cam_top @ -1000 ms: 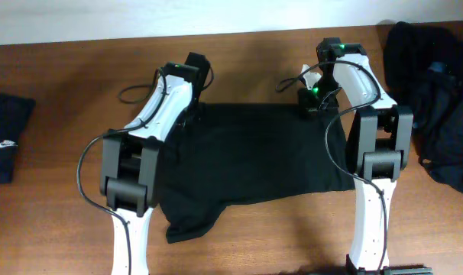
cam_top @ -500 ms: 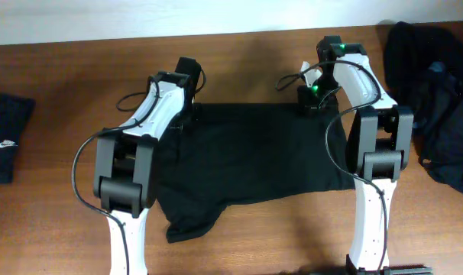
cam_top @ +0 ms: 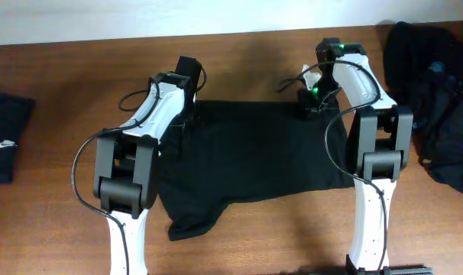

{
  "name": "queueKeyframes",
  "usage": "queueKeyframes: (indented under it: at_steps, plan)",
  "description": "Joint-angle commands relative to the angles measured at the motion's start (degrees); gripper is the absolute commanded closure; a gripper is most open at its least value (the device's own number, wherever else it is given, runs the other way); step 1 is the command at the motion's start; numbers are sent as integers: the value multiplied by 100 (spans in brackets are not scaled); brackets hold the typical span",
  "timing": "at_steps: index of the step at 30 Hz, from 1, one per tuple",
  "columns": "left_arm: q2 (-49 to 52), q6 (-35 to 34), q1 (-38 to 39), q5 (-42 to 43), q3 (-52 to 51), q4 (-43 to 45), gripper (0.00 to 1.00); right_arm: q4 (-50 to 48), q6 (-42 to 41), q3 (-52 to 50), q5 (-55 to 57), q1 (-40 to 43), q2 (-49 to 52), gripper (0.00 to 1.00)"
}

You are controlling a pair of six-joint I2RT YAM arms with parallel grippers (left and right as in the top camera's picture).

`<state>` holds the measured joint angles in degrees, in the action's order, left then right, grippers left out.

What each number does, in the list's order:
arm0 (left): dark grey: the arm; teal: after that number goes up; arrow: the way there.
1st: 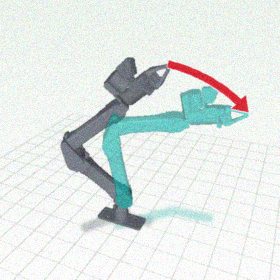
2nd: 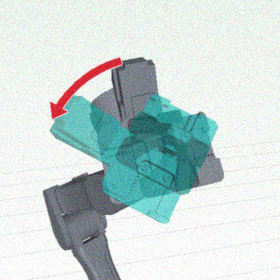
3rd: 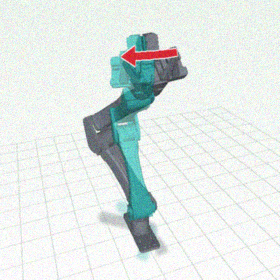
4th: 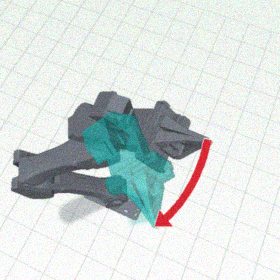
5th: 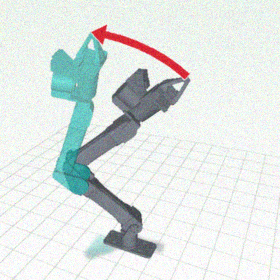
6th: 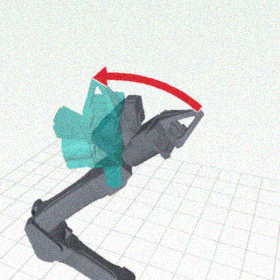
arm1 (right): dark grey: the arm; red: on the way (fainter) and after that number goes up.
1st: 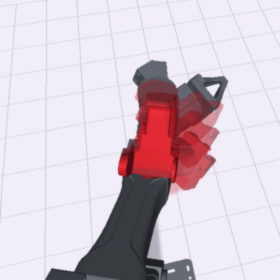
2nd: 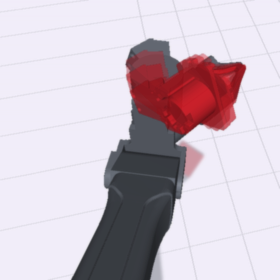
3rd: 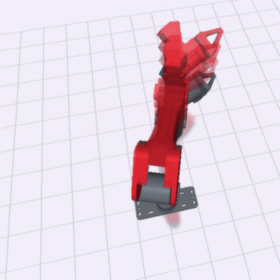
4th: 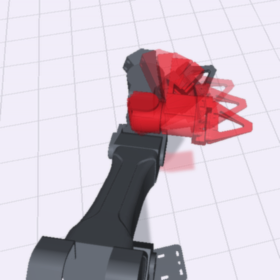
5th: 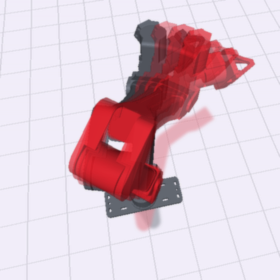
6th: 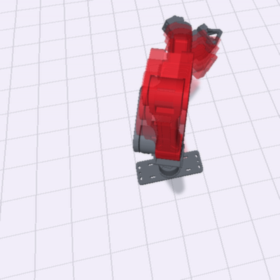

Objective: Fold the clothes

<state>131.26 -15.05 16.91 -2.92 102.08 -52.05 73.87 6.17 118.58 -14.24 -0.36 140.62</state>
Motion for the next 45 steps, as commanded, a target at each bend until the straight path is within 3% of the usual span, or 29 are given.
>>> queueKeyframes:
  at_steps: [1, 23, 29, 34, 36, 39, 45]
  plan:
    - [192, -76, 72, 275, -181, 107, 99, 208, -70, -83, 144, -37, -66, 78]
    - [192, -28, 22, 101, -181, -114, 99, 1875, -398, 358, 1067, -33, -76, 83]
    - [192, -9, -37, 103, -181, -199, 100, 2035, -632, 358, 1185, -33, -76, 84]
    - [192, -11, -46, 103, -181, -153, 100, 1565, -629, 455, 1123, -39, -243, 87]
    - [192, -11, -46, 103, -181, -151, 99, 1263, -785, 466, 1117, -37, -417, 85]
    - [192, -11, -46, 103, -181, -153, 99, 1080, -1152, 466, 1283, 4, -494, 74]
    - [192, -13, -42, 127, -181, -103, 100, 813, -1270, 461, 1279, 76, -472, 66]
